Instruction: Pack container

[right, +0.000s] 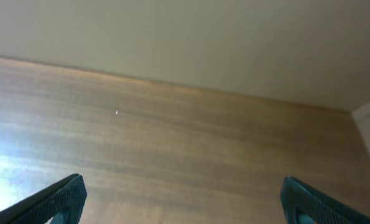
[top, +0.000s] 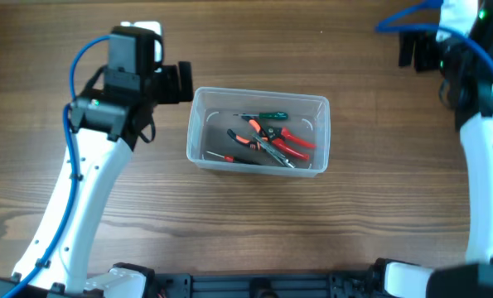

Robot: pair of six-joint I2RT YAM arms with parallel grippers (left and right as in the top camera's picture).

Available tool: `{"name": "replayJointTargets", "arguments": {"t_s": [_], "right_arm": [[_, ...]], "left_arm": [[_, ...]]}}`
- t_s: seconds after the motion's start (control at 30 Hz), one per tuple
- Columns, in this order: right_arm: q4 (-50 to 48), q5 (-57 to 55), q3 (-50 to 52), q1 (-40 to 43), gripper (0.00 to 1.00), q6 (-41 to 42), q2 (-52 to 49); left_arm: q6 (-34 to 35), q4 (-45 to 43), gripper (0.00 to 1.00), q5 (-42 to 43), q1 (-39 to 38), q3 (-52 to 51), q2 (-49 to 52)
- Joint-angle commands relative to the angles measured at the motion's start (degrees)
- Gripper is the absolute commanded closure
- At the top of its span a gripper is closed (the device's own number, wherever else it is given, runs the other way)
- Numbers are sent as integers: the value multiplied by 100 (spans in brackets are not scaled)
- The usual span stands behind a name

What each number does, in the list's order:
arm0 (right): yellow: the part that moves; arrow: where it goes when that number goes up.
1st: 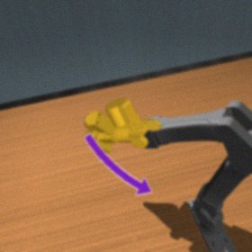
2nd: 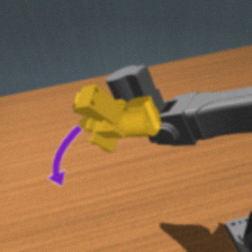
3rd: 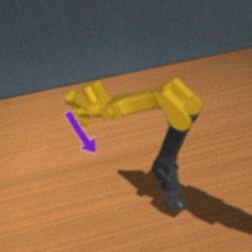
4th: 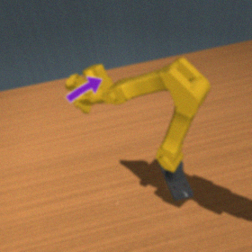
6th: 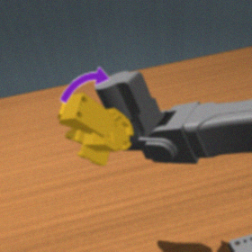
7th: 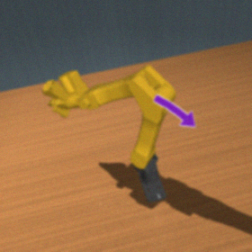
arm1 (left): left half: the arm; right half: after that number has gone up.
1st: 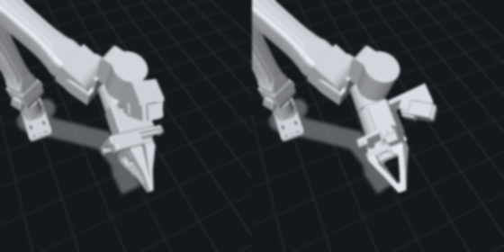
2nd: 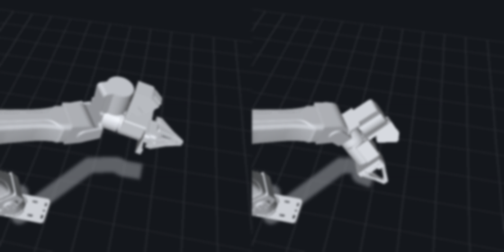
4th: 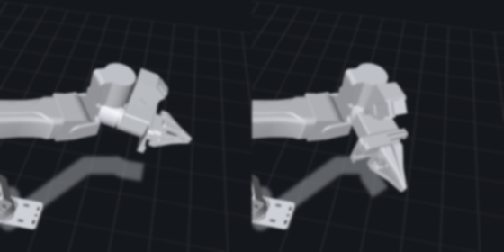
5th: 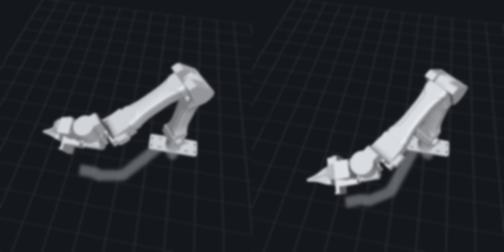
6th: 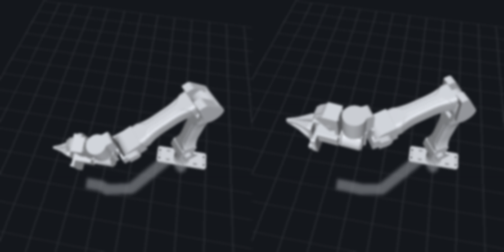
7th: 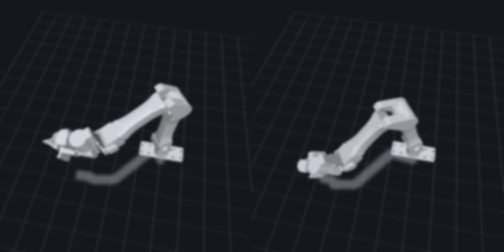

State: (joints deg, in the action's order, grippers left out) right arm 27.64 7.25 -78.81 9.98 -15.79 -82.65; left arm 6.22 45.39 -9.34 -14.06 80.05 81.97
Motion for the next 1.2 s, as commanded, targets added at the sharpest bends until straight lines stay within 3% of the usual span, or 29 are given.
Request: {"name": "replayJointTargets", "arguments": {"t_s": [0.0, 0.13, 0.2, 0.37, 0.5, 0.67, 1.17], "right_arm": [[-494, 28, 1244, -26, 0, -63, 1401], [-896, 28, 2791, -337, 0, 33, 3018], [-798, 26, 3508, -540, 0, 557, 3810], [-566, 127, 4631, -750, 0, 876, 4992], [-129, 446, 4743, -750, 0, 872, 5060], [278, 444, 4743, -750, 0, 868, 5051], [328, 444, 4743, -750, 0, 868, 5178]], "left_arm": [[-92, 146, 0, -431, -254, -297, -632], [219, 160, 0, -769, -188, -949, -1364], [402, 140, 0, -944, -151, -1346, -1790], [671, 22, 0, -1593, -146, -2597, -3217], [802, 9, 0, -2330, -146, -3195, -4553], [1064, 367, 0, -2505, -146, -3340, -5366], [1058, 680, 0, -2503, -146, -3340, -5438]]}}
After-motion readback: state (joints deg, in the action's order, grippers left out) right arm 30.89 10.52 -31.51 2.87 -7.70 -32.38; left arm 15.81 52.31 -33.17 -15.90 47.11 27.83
